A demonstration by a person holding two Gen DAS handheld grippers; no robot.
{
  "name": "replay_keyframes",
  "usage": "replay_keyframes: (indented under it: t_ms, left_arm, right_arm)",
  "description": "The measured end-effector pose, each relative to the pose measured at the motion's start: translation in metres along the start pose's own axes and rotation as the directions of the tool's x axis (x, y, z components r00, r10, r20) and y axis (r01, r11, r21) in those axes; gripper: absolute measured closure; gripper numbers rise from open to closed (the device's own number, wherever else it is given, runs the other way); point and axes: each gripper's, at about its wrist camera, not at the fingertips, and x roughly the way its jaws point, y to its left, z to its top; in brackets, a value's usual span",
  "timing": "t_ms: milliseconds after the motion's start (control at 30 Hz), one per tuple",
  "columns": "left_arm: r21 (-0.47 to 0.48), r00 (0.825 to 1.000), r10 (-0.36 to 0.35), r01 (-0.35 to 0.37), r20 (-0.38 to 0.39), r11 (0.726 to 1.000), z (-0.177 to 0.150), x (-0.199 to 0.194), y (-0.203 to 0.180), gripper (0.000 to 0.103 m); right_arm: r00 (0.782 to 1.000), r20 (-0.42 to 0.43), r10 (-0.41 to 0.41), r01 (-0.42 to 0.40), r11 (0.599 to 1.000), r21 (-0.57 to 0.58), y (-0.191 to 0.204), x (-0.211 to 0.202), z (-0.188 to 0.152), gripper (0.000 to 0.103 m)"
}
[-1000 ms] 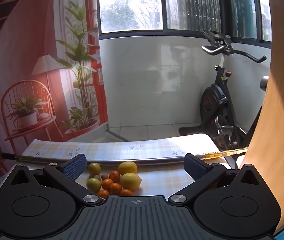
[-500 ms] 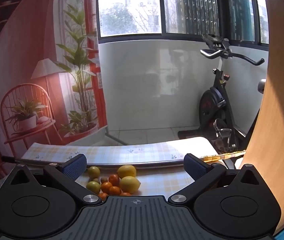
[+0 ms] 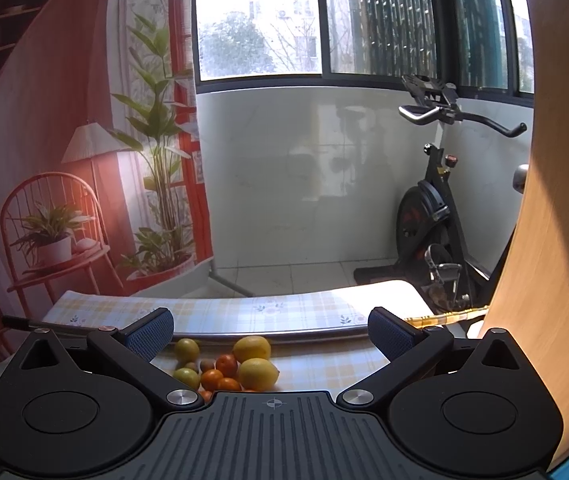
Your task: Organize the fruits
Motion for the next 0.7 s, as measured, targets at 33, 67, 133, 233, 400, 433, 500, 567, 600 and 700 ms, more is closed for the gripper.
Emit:
replay_keyframes:
  t_ms: [33,67,133,233,400,433,500,567,600,700]
  left_arm:
    - [0.001,1.000,0.000,0.000,0.000,1.000,0.0003,0.0001,0.0000,0.000]
    - [0.001,1.000,0.000,0.000,0.000,1.000,0.0003,0.0000,0.0002,0.000]
    - [0.000,1.000,0.000,0.000,0.000,1.000,0.0006,0.0000,0.0002,0.000]
    - [0.000,1.000,0.000,0.000,0.001,1.000,0.0011,-0.0009,0.0005,0.000]
    - [0.000,1.000,0.000,0.000,0.001,1.000,0.0012,-0.0009,0.0003,0.000]
    - [-0.001,1.000,0.000,0.000,0.002,1.000,0.0011,-0.0012,0.0005,0.000]
    - [-0.001,1.000,-0.001,0.001,0.004,1.000,0.0013,-0.0019,0.0002,0.000]
    - [-0.001,1.000,0.000,0.000,0.003,1.000,0.0013,-0.0021,0.0003,0.000]
    - [-0.001,1.000,-0.001,0.001,0.003,1.000,0.0013,-0.0020,0.0002,0.000]
    - [-0.001,1.000,0.000,0.000,0.004,1.000,0.0014,-0.0022,0.0002,0.000]
  right_arm:
    - [1.000,0.001,0.000,0.000,1.000,0.000,0.0000,-0.0005,0.0001,0.000]
    - [1.000,0.001,0.000,0.000,1.000,0.000,0.0000,-0.0005,0.0002,0.000]
    - [1.000,0.001,0.000,0.000,1.000,0.000,-0.0001,-0.0006,0.0006,0.000]
    - [1.000,0.006,-0.002,0.002,1.000,-0.002,-0.0005,-0.0023,0.0007,0.000]
    - [1.000,0.017,-0.008,0.008,1.000,-0.003,0.0000,-0.0049,-0.0001,0.000]
    - [1.000,0.018,-0.008,0.008,1.000,-0.003,0.0000,-0.0054,-0.0001,0.000]
    - [1.000,0.024,-0.009,0.009,1.000,-0.004,0.0001,-0.0072,-0.0007,0.000]
    - [1.000,0.028,-0.010,0.010,1.000,-0.005,0.0002,-0.0084,-0.0011,0.000]
    - [0.999,0.030,-0.011,0.011,1.000,-0.005,0.0004,-0.0089,-0.0009,0.000]
    - [0.999,0.038,-0.013,0.013,1.000,-0.006,0.0006,-0.0104,-0.0016,0.000]
